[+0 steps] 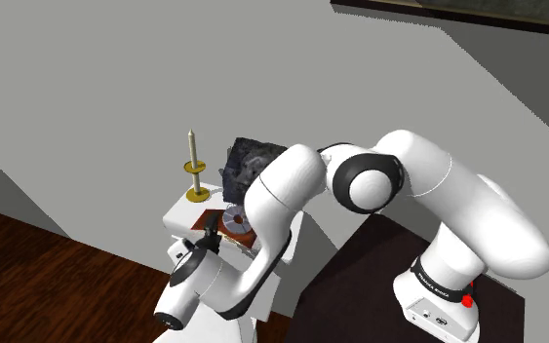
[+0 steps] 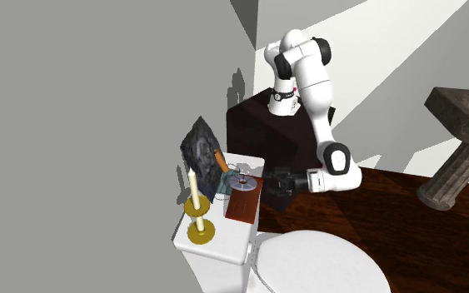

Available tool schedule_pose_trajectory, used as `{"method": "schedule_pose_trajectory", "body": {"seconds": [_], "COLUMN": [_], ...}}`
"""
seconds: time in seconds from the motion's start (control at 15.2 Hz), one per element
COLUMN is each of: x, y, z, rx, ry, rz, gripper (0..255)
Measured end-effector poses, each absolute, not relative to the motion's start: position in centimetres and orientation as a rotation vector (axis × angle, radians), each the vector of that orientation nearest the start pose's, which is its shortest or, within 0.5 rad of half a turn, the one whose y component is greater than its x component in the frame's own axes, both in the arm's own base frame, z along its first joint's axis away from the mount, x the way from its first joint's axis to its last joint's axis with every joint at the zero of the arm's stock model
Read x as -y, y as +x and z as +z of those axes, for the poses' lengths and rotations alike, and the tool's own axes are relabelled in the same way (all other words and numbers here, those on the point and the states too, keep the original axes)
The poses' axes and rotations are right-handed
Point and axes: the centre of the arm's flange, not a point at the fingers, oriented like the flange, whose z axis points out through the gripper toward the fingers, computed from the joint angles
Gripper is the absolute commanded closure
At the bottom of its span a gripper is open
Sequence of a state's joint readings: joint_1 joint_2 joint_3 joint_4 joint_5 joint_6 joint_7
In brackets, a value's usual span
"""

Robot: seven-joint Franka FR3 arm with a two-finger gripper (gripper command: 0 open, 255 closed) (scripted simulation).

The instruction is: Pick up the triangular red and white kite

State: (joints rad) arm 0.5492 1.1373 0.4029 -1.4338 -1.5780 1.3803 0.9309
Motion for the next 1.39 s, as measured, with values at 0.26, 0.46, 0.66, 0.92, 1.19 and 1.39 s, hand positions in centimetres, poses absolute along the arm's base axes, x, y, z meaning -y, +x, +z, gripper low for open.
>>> {"method": "schedule_pose_trajectory", "body": {"seconds": [0.26,0.46,0.66,0.92,1.19,1.39], "x": [-41.5,-41.9,-41.9,-41.9,-41.9,-41.9], "y": [51.9,52.1,52.2,52.1,52.1,52.1], "z": [0.3,-1.6,-3.2,-3.9,-3.9,-3.9], "rx": [-0.618,-0.620,-0.619,-0.620,-0.620,-0.620], "ry": [1.572,1.558,1.556,1.556,1.556,1.556], "rz": [0.436,0.441,0.441,0.441,0.442,0.442], "gripper": [0,0,0,255,255,255]}}
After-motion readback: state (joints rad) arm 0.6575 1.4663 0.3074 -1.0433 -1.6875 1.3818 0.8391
